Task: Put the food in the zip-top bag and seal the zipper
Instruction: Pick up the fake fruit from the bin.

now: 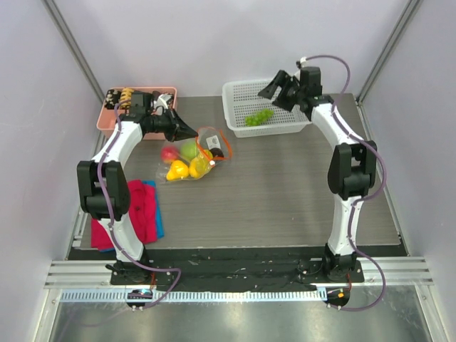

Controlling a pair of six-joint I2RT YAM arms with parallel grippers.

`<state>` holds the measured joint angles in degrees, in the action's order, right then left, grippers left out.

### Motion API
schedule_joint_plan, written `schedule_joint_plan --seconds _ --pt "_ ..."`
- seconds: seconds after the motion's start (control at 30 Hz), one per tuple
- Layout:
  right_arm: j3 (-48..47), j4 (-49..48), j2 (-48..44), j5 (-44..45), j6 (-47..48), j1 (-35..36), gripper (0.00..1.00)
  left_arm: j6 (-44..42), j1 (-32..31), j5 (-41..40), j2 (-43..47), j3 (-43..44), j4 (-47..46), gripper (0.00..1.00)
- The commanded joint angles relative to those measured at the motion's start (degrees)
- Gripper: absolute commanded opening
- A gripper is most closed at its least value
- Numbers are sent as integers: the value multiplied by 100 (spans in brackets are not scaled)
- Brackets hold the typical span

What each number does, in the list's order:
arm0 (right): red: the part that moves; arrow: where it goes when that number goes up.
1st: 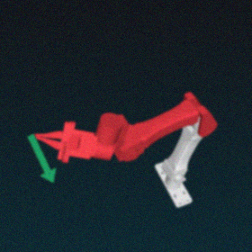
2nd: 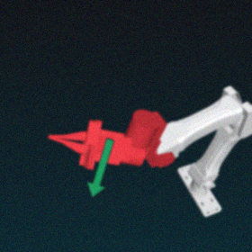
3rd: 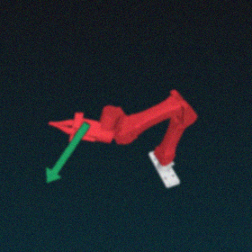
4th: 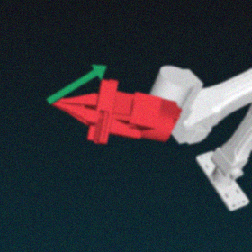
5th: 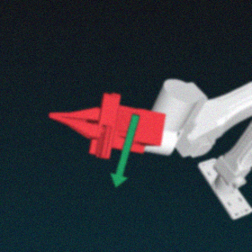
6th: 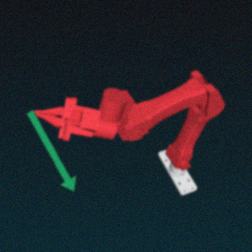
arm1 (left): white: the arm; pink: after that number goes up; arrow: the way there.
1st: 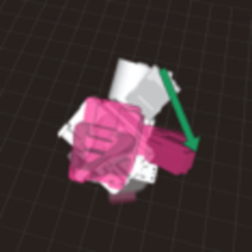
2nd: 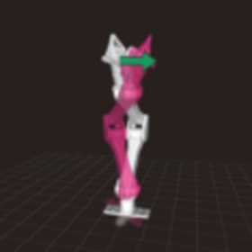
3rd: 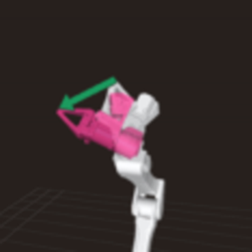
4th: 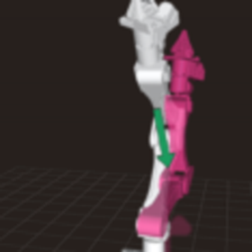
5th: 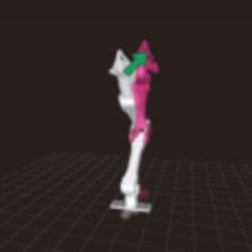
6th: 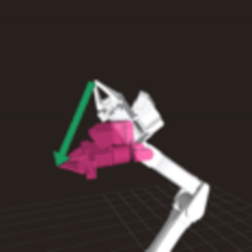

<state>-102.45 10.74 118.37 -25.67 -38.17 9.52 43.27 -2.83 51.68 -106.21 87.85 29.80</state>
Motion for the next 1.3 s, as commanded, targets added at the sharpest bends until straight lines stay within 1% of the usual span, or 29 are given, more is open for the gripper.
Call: schedule_joint_plan --seconds 0.0,0.03,0.1,0.13,0.2,0.27,0.3,0.57,0.7,0.73,0.83,0.93,1.03,1.07,1.13,1.17,1.2,1.27 --pt "-1389 1078 1000 921 1601 59 83 33 46 141 206 180 -185 0" --pt "-1879 1323 1169 1002 1655 59 84 24 46 141 206 179 -194 0" --pt "-2338 1535 1521 1422 1804 76 85 15 55 123 189 179 -177 0" --pt "-2680 1693 1784 1633 1770 76 87 7 55 114 197 171 -168 0" --pt "-2885 1756 1988 1968 1630 76 89 -11 55 71 180 179 -150 0" --pt "-2894 1712 2129 1952 1585 103 90 -55 46 44 171 179 -133 0" --pt "-2868 1677 2173 1978 1594 120 92 -55 54 35 171 171 -141 0" --pt "-2991 1440 2674 1899 1840 340 93 -81 55 -18 136 144 -141 0" --pt "-3105 1299 2911 2048 2111 428 93 -99 46 -44 136 136 -115 0" --pt "-3114 1264 2955 2136 2321 437 92 -99 46 -53 127 144 -115 0" --pt "-3201 1176 3131 2242 2481 463 90 -99 55 -62 101 144 -115 0" --pt "-3255 1158 3228 2277 2622 463 82 -108 55 -79 101 144 -115 0" --pt "-3255 1149 3281 2339 2692 428 61 -117 55 -97 83 170 -97 0" --pt "-3246 1149 3272 2278 2658 419 41 -117 46 -97 83 179 -89 0" --pt "-3254 1132 3184 2155 2552 323 28 -117 63 -88 83 197 -71 0" --pt "-3263 1062 3132 2076 2508 296 13 -125 63 -79 92 206 -71 0" --pt "-3272 1001 3070 1971 2438 261 7 -125 63 -71 92 215 -71 0" --pt "-3272 738 2868 1873 2429 183 1 -125 63 -62 83 241 -45 0"
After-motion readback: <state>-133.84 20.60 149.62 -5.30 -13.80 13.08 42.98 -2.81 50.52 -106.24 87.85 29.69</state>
